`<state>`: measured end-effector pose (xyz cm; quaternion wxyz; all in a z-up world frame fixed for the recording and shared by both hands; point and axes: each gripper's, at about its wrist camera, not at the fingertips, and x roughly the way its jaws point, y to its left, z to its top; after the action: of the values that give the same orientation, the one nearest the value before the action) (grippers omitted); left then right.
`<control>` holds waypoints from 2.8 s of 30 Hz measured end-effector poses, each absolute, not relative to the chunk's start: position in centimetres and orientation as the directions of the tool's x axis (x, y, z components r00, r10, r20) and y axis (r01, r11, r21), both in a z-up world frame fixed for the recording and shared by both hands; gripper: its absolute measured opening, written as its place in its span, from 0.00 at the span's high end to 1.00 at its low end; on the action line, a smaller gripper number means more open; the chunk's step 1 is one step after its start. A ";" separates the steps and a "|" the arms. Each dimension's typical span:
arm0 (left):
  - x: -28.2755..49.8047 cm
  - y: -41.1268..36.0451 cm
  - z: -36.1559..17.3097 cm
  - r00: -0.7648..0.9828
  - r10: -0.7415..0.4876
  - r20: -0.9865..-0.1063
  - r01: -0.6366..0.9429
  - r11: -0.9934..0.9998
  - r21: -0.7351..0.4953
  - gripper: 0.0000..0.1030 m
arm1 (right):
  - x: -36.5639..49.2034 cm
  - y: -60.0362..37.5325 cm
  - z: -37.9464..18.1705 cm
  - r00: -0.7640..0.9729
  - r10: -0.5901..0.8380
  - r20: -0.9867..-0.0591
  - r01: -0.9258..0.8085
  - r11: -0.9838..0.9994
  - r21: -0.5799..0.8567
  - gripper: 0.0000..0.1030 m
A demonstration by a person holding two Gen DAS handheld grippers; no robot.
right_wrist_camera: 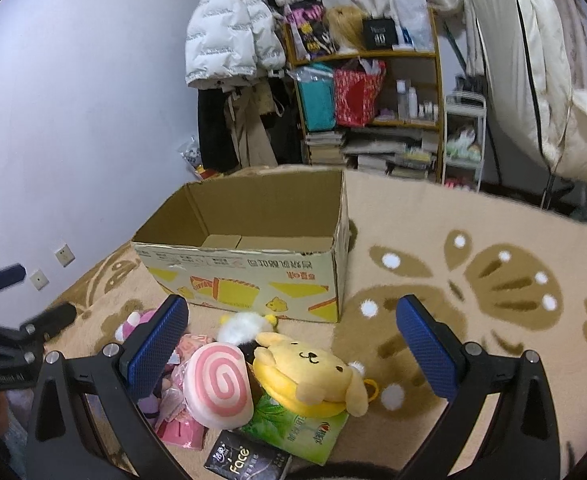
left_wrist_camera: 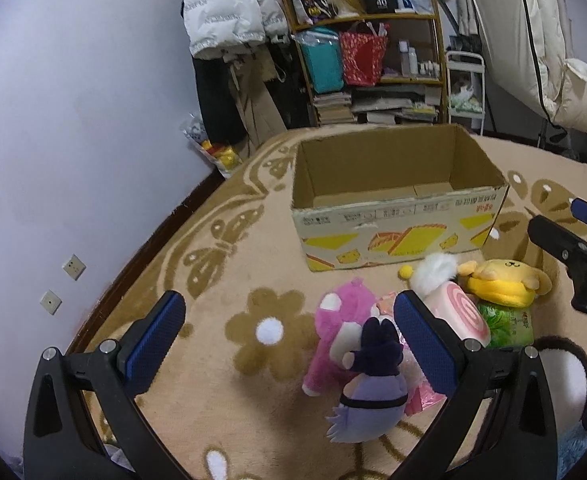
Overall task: Organize soft objects
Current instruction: 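Close the right gripper on the yellow plush dog while the left grips the purple plush, then carry both plushes over the cardboard box and open both grippers to drop them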
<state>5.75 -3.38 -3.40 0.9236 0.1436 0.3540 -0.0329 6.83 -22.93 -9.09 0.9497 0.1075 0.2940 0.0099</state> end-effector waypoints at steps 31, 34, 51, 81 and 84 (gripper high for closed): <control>8.8 -4.2 -11.0 0.539 -0.043 -0.841 0.200 0.977 0.079 0.00 | 11.0 -22.7 -16.4 0.665 0.091 -0.741 0.048 0.985 0.164 0.00; 8.7 -4.4 -11.0 0.532 -0.070 -0.844 0.217 0.975 0.056 0.00 | 11.0 -22.7 -16.5 0.660 0.085 -0.747 0.052 0.986 0.158 0.00; 9.0 -4.5 -14.2 0.390 -0.059 -0.919 0.235 0.971 0.037 0.24 | 11.3 -22.6 -17.9 0.611 0.126 -0.782 0.039 0.981 0.188 0.16; 6.6 -2.5 -9.0 0.589 -0.112 -0.800 0.222 0.975 0.027 0.69 | 6.9 -21.4 -13.0 0.743 0.045 -0.667 0.035 0.994 0.106 0.22; 6.4 -2.1 -8.2 0.616 -0.106 -0.780 0.205 0.978 0.029 0.69 | 6.3 -21.5 -12.2 0.759 0.049 -0.649 0.036 0.993 0.117 0.22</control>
<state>6.44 -2.05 -8.24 0.8971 0.0576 0.4294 -0.0869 6.26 -21.54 -12.23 0.9359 0.0611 0.3469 0.0035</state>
